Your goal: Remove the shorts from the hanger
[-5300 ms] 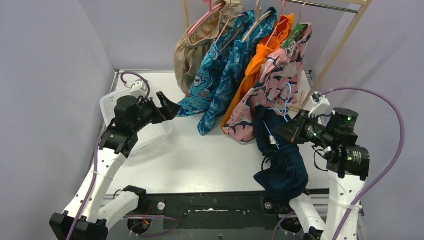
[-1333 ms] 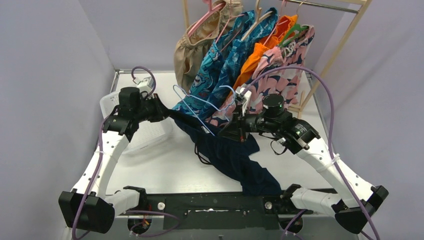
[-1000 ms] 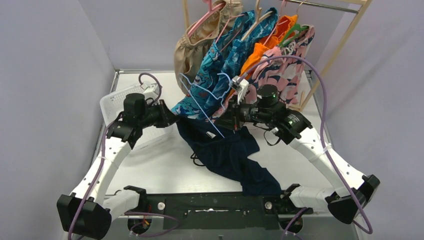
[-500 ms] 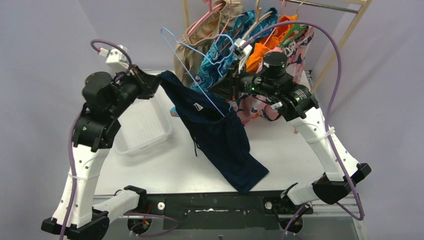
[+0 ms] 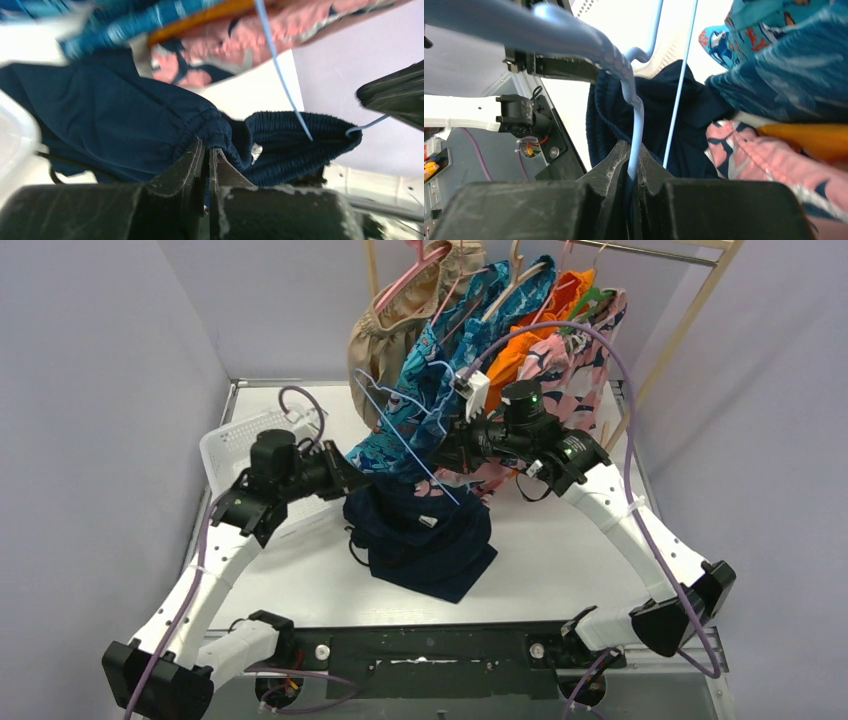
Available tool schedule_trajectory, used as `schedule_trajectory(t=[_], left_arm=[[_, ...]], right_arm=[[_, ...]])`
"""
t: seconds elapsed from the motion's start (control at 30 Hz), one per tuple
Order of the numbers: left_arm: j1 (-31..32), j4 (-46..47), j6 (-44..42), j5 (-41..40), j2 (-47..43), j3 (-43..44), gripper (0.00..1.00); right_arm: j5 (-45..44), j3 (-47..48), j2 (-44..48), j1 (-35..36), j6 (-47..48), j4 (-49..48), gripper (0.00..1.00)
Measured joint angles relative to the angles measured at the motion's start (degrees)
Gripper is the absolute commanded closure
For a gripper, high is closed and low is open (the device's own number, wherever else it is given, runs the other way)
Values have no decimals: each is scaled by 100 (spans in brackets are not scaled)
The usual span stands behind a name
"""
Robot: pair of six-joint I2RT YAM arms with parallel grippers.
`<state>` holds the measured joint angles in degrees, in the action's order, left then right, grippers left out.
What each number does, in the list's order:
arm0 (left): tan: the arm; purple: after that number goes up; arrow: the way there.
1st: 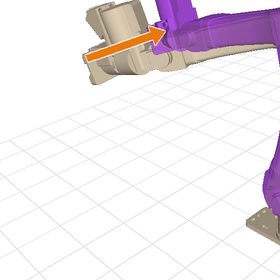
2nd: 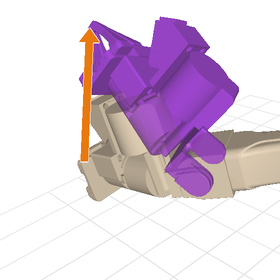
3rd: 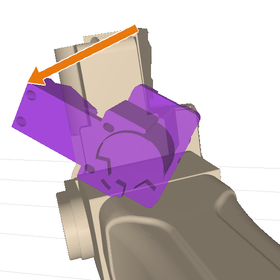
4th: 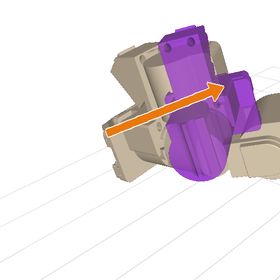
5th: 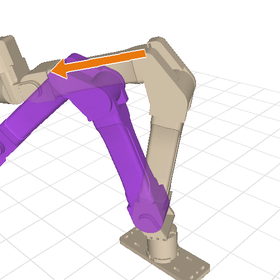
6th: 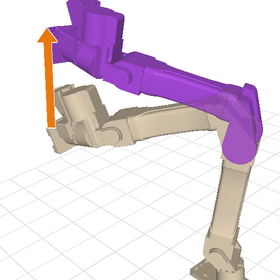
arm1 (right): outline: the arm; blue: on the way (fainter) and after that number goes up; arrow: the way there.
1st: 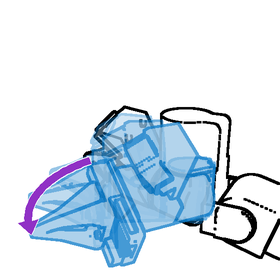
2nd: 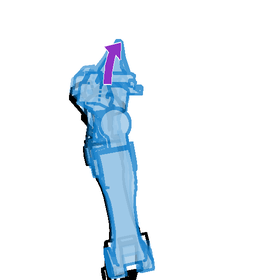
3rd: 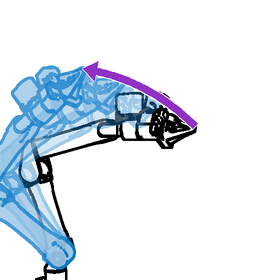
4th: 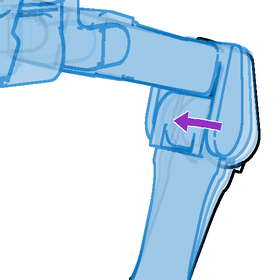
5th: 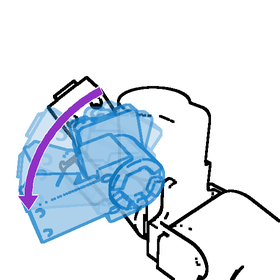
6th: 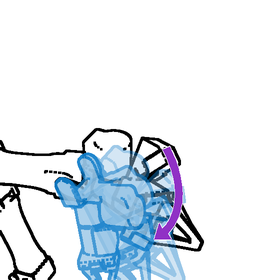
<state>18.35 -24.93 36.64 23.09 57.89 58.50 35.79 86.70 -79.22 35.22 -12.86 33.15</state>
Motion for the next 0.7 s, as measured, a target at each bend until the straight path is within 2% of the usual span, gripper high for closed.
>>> schedule_trajectory(t=[0.17,0.33,0.37,0.47,0.5,0.6,0.7], left_arm=[[433,149,212,398,225,-343,100],[800,275,118,310,424,-439,98],[844,313,111,260,428,-525,94],[918,452,133,24,415,-953,58],[920,470,203,-103,415,-1099,50],[920,487,260,-350,400,-1252,35],[920,634,372,-535,264,-1252,24]], right_arm=[[-243,-345,509,-83,-79,122,100],[-348,-713,1281,-125,-142,55,100],[-326,-817,1410,-127,-173,2,100],[-227,-1178,1641,-138,-317,-256,100],[-197,-1296,1668,-138,-374,-365,100],[-142,-1460,1580,-138,-476,-529,100],[-138,-1460,1379,-94,-518,-697,100]])
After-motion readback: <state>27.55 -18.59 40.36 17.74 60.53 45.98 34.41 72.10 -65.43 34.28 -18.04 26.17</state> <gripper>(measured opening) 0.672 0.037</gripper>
